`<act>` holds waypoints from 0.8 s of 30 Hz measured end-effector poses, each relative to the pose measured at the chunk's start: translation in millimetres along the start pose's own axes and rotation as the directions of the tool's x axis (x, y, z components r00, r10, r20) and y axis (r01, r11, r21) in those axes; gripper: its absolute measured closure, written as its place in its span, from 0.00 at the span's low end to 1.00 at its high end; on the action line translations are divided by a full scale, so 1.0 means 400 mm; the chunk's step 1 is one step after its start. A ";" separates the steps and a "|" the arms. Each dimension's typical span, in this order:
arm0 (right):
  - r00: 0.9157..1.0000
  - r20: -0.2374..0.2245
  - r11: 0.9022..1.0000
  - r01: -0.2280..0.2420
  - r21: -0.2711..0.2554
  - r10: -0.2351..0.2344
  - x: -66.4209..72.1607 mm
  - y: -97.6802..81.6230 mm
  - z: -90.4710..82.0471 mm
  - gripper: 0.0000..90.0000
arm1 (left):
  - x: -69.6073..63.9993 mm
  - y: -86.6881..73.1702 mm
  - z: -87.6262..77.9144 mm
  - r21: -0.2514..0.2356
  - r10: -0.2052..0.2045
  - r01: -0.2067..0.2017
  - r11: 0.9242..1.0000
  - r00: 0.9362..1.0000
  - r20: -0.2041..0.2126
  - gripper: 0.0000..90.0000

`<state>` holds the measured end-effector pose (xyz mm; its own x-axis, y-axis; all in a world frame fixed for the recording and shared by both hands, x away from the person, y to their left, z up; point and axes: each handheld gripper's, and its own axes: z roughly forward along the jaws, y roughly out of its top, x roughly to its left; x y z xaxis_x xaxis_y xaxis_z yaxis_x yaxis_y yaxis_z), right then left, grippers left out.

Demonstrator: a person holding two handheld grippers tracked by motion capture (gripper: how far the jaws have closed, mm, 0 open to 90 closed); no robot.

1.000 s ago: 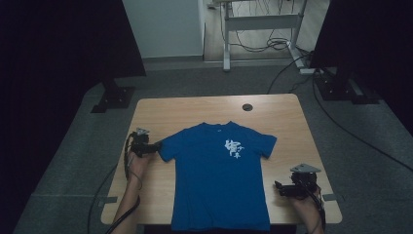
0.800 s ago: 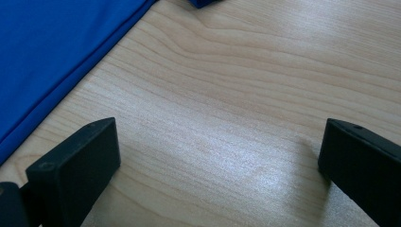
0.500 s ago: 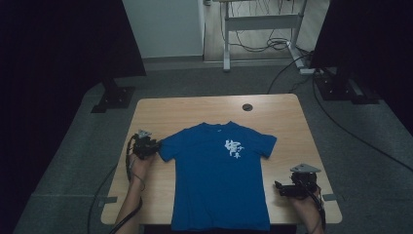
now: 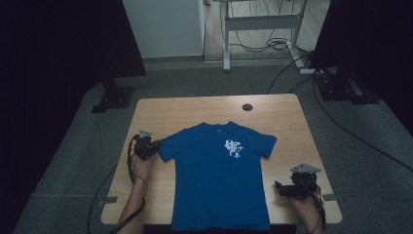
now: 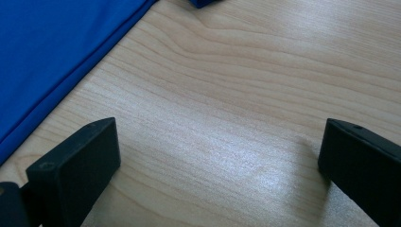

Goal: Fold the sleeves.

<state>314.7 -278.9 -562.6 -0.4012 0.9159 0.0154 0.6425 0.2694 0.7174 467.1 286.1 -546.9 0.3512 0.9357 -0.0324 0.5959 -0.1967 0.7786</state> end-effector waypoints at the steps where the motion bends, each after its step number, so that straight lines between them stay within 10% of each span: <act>1: 1.000 0.000 1.000 0.000 0.000 0.000 0.000 0.000 0.000 0.00 | 0.000 0.000 0.000 0.000 0.000 0.000 1.000 1.000 0.000 0.97; 24: 1.000 0.000 1.000 0.000 0.000 0.000 0.000 0.000 0.000 0.00 | -0.112 0.057 -0.020 -0.056 0.058 -0.054 0.997 0.995 0.083 0.97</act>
<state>314.7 -278.9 -562.6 -0.4015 0.9157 0.0152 0.6423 0.2697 0.7174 458.9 242.0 -522.6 0.4439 0.8952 -0.0385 0.5344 -0.2301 0.8133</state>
